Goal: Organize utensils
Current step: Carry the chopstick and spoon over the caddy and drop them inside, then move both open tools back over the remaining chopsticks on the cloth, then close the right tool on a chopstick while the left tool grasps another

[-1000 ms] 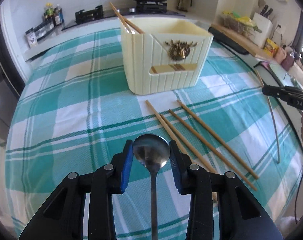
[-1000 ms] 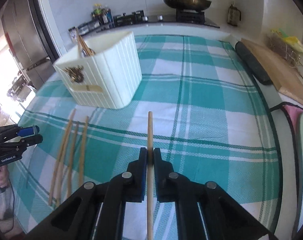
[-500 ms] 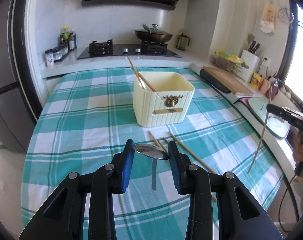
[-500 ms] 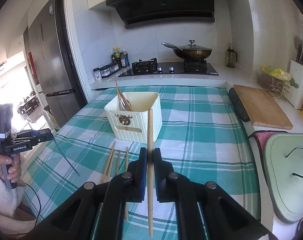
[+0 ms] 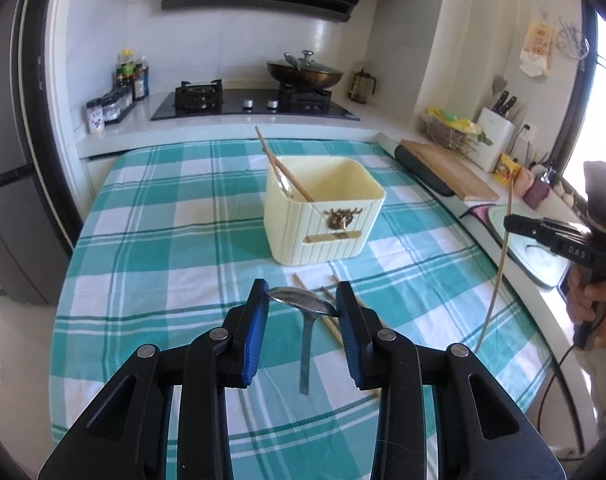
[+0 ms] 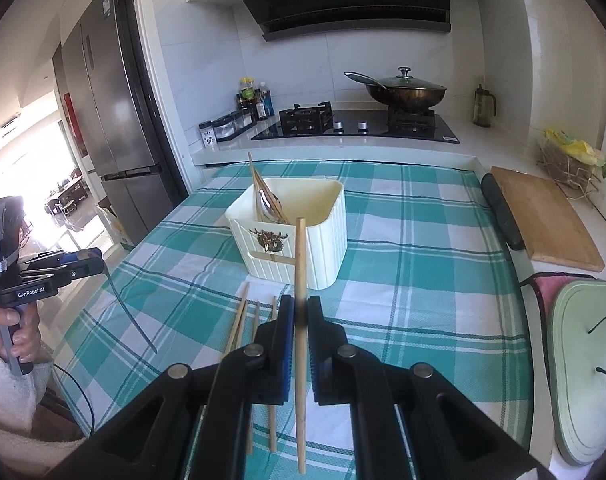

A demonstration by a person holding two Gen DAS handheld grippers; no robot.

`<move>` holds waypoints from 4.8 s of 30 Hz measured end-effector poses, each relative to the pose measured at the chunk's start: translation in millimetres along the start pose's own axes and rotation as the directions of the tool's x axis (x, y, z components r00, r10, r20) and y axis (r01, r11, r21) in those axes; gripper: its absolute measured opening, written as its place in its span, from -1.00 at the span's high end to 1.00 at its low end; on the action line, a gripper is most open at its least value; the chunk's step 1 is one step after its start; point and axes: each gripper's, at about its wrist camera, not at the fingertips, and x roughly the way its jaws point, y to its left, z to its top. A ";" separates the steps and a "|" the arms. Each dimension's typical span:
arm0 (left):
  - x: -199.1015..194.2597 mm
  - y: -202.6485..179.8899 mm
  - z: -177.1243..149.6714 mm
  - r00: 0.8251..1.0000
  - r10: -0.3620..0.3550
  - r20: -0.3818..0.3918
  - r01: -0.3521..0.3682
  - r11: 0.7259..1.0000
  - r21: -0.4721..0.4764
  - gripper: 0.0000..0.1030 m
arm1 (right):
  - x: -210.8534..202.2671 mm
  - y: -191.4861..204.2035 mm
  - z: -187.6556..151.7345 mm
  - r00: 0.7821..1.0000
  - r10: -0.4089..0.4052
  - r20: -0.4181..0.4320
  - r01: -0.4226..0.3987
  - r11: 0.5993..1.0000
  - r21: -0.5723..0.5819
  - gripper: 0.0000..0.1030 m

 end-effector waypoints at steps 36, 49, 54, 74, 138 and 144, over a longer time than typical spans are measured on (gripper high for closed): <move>146.6 36.1 113.2 0.994 0.060 -0.091 -0.075 0.982 -0.173 -0.13 | 176.3 -2.0 121.0 0.998 0.038 0.055 -0.034 0.998 -0.057 0.39; 115.0 28.8 -97.8 0.960 0.157 -0.233 -0.196 0.968 -0.155 -0.55 | 85.0 -35.3 -90.2 0.979 -0.173 -0.112 0.173 0.985 -0.011 0.11; 132.4 19.9 -125.7 0.954 0.199 -0.222 -0.240 0.955 -0.174 -0.55 | 88.3 -55.1 -153.3 0.955 -0.232 -0.185 0.253 0.962 0.100 0.11; 147.2 3.1 -133.2 0.933 0.284 -0.219 -0.305 0.950 -0.065 -0.93 | 90.7 -53.2 -161.9 0.936 -0.297 -0.189 0.320 0.942 0.105 0.04; 153.6 -50.6 -127.2 0.950 0.245 -0.196 -0.253 0.967 -0.019 0.88 | 136.5 29.3 -126.9 0.955 0.053 -0.292 -0.080 0.994 -0.079 0.52; 142.7 -32.5 -131.4 0.937 0.279 -0.208 -0.294 0.955 -0.042 0.89 | 143.5 34.2 -128.9 0.954 -0.014 -0.300 -0.025 0.992 -0.127 0.86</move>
